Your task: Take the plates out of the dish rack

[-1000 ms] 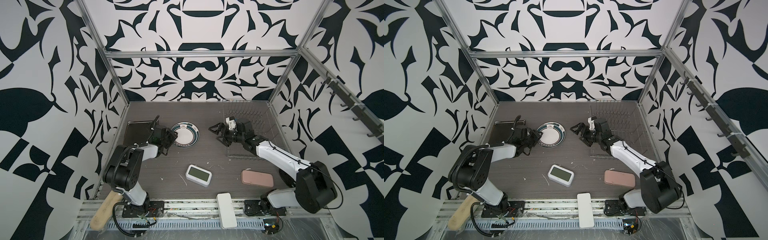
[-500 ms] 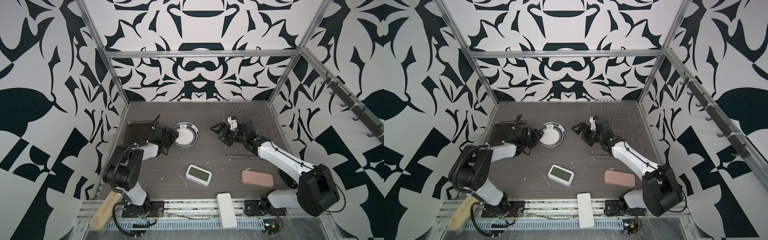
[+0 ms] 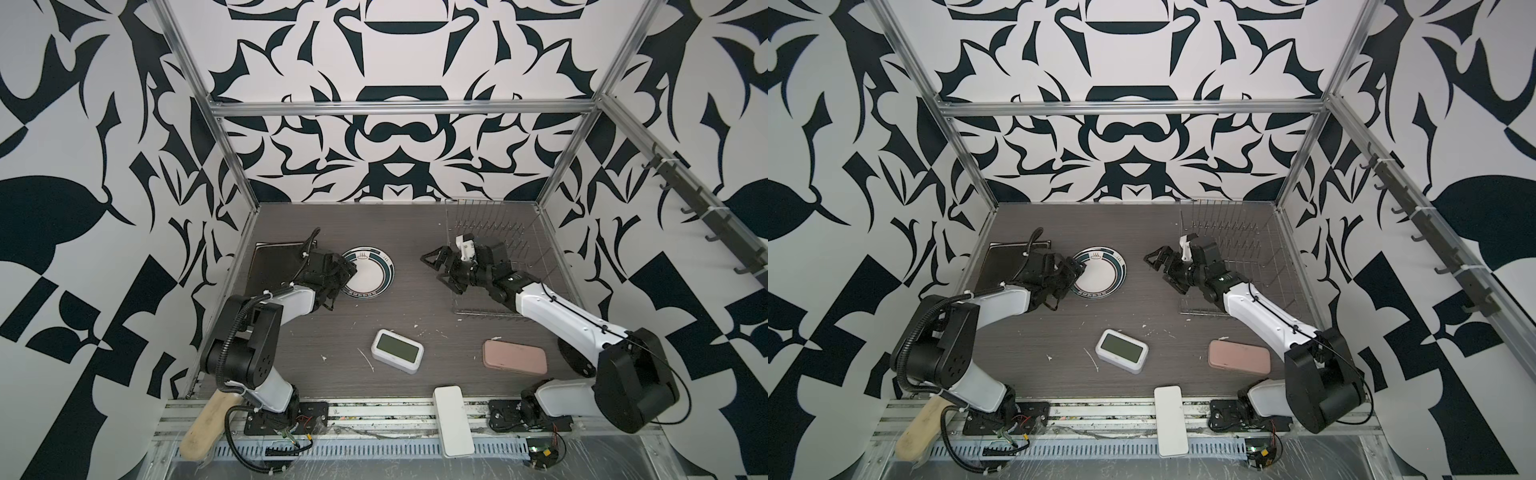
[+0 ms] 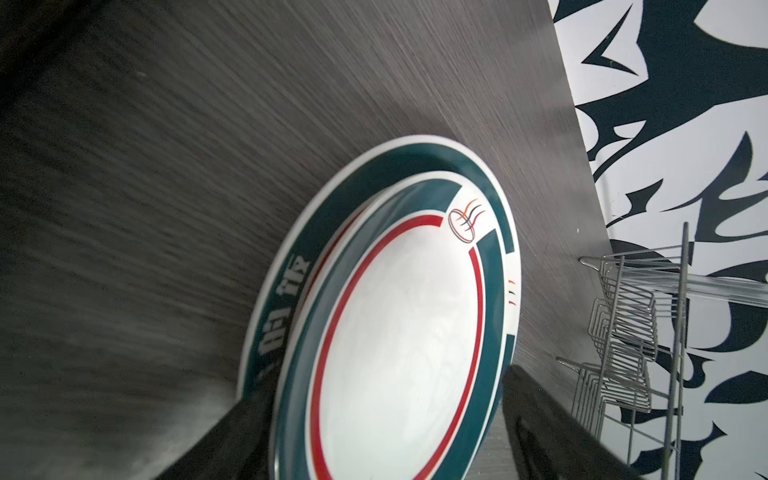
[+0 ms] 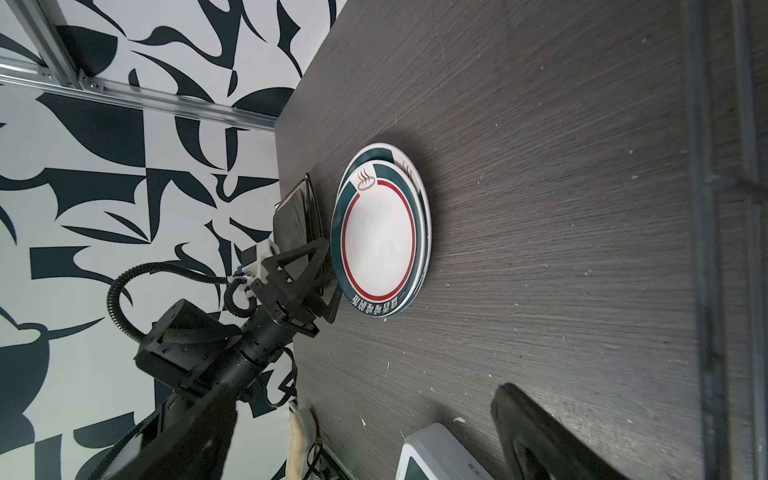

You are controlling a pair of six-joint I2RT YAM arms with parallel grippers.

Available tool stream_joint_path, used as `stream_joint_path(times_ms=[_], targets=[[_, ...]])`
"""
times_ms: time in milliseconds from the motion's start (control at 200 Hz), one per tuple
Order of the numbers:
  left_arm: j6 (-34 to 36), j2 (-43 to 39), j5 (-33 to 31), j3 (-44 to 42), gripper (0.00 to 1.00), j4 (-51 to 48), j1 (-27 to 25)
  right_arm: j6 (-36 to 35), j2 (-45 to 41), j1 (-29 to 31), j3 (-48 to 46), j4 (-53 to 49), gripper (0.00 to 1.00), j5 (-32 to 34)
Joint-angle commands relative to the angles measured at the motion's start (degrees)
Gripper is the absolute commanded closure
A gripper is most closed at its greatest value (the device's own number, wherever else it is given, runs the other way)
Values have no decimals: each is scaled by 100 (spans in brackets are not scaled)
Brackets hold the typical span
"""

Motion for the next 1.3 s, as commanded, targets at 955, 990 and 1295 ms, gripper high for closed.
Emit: stream_joint_path(times_ms=[955,990,1295], targets=[[1131,-1147,-786,594,0,-1650,17,-770,-711,-101,6,-65,0,829],[1257,-1294,-910,569,1,-1679,17,-829,-836,-96,-87,-58,0,1081],[2823,-2727,-2648,94,1,-1557,26,-2589,-2525,-99,-1221,233,0,3283]])
